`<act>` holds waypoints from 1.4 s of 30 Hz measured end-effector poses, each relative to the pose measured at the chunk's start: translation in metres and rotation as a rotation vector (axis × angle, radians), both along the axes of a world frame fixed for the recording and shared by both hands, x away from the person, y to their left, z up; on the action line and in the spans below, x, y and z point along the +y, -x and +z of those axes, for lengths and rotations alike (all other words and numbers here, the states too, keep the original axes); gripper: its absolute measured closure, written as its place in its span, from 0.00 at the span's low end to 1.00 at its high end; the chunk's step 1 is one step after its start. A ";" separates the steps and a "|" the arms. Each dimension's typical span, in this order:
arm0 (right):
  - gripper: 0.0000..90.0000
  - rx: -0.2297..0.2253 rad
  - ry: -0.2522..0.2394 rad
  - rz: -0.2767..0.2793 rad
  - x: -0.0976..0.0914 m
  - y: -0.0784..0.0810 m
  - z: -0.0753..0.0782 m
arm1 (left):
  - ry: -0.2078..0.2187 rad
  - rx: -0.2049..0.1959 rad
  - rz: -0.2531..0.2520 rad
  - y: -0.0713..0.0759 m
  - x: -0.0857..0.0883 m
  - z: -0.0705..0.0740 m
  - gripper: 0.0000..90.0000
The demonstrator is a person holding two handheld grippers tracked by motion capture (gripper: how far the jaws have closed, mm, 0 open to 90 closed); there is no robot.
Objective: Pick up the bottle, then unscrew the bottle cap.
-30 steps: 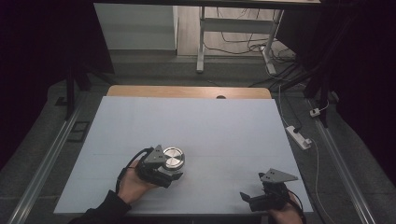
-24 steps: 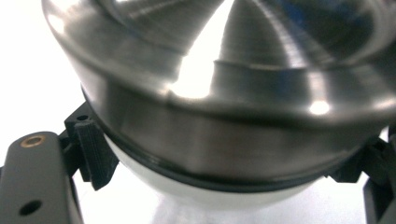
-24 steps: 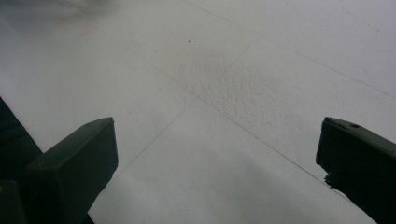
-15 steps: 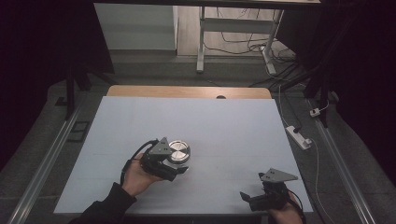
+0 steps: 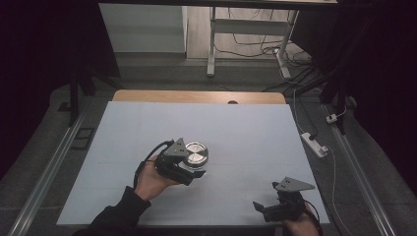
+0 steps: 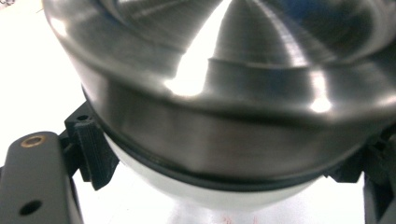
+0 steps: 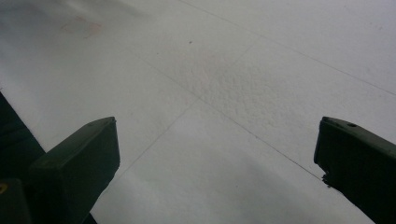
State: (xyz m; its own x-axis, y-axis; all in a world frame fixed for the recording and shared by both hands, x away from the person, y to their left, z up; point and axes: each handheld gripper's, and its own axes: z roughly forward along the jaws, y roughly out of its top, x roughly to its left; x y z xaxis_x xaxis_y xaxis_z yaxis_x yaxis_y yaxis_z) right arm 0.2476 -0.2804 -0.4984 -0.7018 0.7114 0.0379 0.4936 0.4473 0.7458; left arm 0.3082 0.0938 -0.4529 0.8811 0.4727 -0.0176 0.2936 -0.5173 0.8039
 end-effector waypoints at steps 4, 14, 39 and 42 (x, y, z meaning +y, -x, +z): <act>0.00 0.005 0.000 -0.001 0.000 0.000 0.000 | 0.018 0.003 0.003 0.000 0.000 0.001 0.18; 0.00 -0.004 -0.013 -0.005 -0.001 0.000 0.001 | 0.007 0.011 0.005 0.000 0.000 -0.001 0.18; 0.00 -0.063 -0.094 0.138 0.039 0.001 0.029 | -0.001 0.012 -0.002 0.001 -0.004 -0.003 0.18; 0.00 -0.057 -0.128 0.163 0.044 0.000 0.031 | -0.002 0.012 -0.001 0.002 -0.005 -0.003 0.18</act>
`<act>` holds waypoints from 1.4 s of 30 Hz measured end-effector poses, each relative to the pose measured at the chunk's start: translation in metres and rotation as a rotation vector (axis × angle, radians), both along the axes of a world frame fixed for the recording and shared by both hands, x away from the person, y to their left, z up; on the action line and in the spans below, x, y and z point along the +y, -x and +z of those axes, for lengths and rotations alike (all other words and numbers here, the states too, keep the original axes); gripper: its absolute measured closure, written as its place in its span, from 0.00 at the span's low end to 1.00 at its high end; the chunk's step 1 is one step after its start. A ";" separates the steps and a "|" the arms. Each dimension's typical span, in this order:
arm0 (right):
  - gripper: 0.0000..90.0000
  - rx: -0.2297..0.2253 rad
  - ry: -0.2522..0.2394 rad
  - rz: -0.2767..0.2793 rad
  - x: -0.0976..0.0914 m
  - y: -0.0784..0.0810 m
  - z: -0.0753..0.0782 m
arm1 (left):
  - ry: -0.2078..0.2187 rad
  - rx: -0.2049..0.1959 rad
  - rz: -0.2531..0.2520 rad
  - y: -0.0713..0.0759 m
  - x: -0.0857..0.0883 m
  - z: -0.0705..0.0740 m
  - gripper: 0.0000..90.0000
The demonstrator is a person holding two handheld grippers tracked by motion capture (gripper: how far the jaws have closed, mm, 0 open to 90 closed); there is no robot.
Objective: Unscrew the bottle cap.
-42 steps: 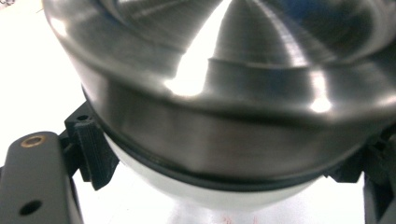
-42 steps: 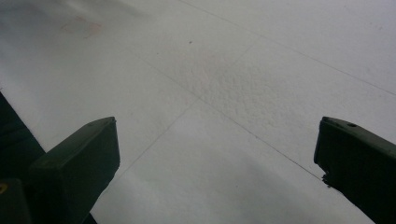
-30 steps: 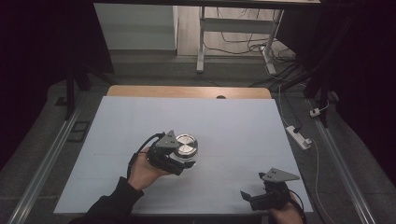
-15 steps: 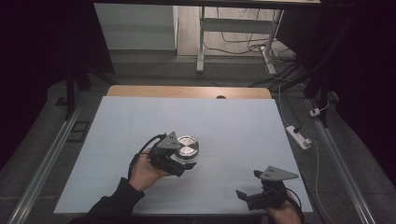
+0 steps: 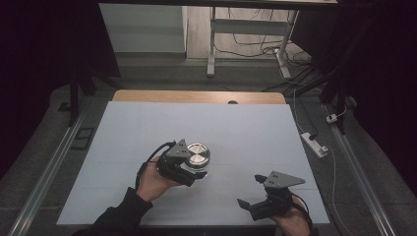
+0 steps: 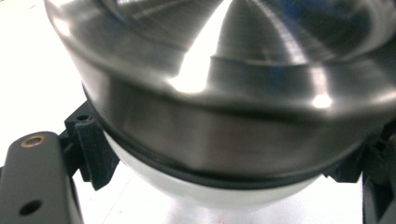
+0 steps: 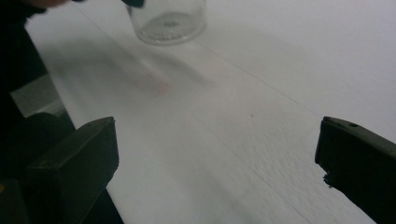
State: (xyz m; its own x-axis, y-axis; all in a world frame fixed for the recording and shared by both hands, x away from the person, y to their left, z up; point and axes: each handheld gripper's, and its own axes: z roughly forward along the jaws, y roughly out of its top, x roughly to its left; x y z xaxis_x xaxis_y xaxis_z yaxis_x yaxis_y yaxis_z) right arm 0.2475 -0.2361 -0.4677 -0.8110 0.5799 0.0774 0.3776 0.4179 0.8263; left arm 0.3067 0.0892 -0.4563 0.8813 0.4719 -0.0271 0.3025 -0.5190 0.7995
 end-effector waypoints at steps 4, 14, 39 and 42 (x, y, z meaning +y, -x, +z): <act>0.00 0.004 -0.024 0.029 0.009 -0.003 0.004 | -0.001 -0.003 -0.001 0.000 0.001 0.001 0.18; 0.00 -0.038 -0.004 0.091 0.032 -0.012 0.019 | -0.006 -0.003 0.000 0.001 -0.001 -0.001 0.18; 0.00 -0.030 0.015 0.093 0.089 -0.048 0.060 | -0.032 0.000 0.022 0.002 -0.006 -0.005 0.18; 0.00 -0.027 0.039 0.080 0.105 -0.052 0.062 | -0.036 0.005 0.041 0.002 -0.007 -0.005 0.18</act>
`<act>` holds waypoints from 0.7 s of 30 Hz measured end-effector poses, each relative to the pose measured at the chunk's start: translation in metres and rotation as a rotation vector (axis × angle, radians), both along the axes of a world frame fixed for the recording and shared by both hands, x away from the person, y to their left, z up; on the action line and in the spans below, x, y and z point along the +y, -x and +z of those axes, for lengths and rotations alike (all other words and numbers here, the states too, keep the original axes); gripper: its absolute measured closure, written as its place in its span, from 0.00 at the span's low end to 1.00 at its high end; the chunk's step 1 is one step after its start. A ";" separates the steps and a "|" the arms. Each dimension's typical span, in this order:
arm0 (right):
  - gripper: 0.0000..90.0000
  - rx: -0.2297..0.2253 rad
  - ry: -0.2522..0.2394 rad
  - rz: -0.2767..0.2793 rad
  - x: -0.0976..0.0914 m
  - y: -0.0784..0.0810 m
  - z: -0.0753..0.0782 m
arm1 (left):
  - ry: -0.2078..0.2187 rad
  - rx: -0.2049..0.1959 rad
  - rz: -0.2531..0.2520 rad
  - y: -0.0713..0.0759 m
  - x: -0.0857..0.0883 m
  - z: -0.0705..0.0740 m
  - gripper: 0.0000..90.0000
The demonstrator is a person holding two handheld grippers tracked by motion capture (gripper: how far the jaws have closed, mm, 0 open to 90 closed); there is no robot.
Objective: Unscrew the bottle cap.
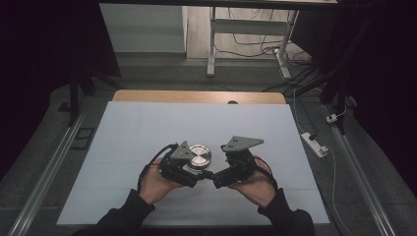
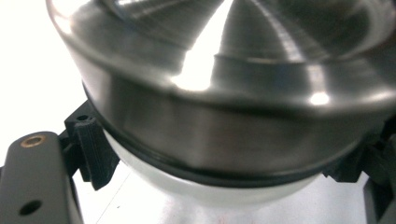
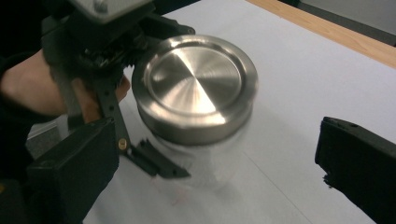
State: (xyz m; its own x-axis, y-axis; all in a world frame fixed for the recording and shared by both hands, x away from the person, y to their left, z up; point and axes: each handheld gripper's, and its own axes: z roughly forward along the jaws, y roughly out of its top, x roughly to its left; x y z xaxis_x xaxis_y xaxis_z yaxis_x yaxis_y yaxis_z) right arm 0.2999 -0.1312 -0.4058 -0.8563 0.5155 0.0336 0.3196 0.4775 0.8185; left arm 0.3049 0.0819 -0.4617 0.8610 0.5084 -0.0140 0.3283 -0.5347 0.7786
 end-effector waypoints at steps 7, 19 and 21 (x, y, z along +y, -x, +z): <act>0.00 0.017 0.007 -0.007 0.019 -0.007 -0.001 | -0.010 0.006 0.008 0.000 -0.001 -0.001 0.18; 0.22 0.006 0.025 0.004 0.037 -0.011 0.000 | 0.007 0.013 -0.002 0.000 -0.003 -0.003 0.18; 0.22 0.009 0.013 0.024 0.035 -0.012 0.001 | 0.025 0.020 -0.015 0.000 -0.002 -0.003 0.18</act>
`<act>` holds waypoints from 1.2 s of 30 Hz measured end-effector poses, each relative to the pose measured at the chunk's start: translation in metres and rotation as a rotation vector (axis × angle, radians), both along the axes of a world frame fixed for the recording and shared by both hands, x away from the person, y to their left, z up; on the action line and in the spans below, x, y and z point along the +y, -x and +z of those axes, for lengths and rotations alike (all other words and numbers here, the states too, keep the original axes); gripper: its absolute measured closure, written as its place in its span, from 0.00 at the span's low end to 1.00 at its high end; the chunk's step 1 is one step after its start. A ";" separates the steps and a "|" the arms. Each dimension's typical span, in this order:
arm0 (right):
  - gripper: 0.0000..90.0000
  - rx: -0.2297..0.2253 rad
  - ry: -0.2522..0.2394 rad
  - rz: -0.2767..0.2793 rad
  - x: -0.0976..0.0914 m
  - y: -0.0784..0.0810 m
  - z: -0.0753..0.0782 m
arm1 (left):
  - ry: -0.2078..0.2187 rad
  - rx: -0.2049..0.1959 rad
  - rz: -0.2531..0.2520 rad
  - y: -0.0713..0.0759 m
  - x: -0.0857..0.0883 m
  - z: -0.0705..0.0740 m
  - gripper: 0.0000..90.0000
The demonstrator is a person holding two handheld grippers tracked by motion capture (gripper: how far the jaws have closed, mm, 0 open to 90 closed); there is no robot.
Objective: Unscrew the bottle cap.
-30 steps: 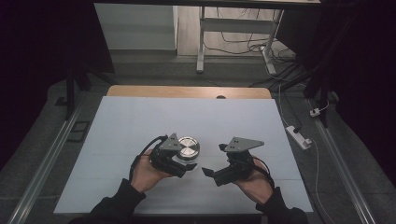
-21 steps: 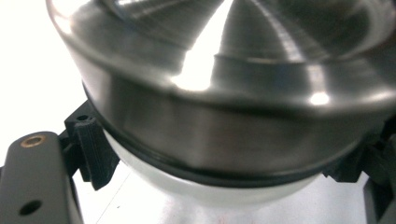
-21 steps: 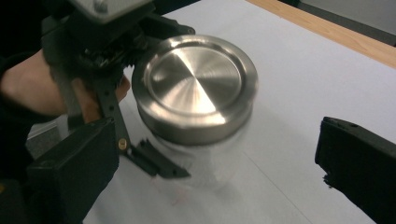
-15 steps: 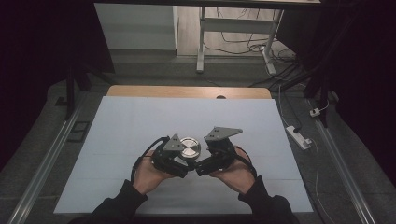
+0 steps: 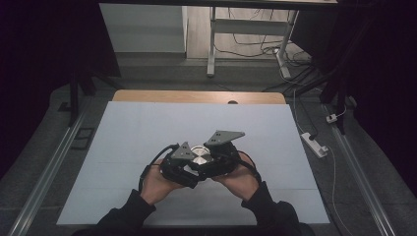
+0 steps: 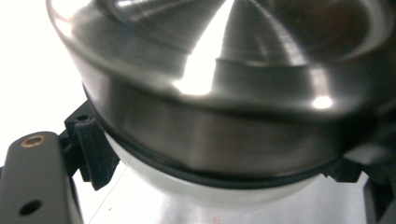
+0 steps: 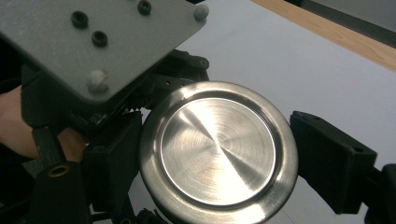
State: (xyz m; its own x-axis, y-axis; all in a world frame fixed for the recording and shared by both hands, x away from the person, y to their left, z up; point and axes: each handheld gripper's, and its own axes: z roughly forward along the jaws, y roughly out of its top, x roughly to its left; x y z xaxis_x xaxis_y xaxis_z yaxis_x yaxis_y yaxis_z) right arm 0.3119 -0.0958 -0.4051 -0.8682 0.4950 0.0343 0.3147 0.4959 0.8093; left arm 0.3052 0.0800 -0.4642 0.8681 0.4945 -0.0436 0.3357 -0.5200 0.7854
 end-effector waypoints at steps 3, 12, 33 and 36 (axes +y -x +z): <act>0.22 0.001 0.003 0.069 -0.003 -0.003 0.001 | -0.018 -0.011 -0.049 0.000 0.002 0.002 0.18; 0.22 0.012 0.001 0.350 -0.019 -0.015 0.003 | 0.003 -0.005 -0.176 0.002 0.000 0.002 0.18; 0.17 -0.008 0.013 0.052 -0.004 0.001 -0.001 | -0.004 0.002 -0.019 0.003 -0.002 0.004 0.18; 0.19 -0.016 0.021 0.062 -0.004 0.003 0.000 | 0.016 0.003 -0.060 0.003 -0.001 0.005 0.18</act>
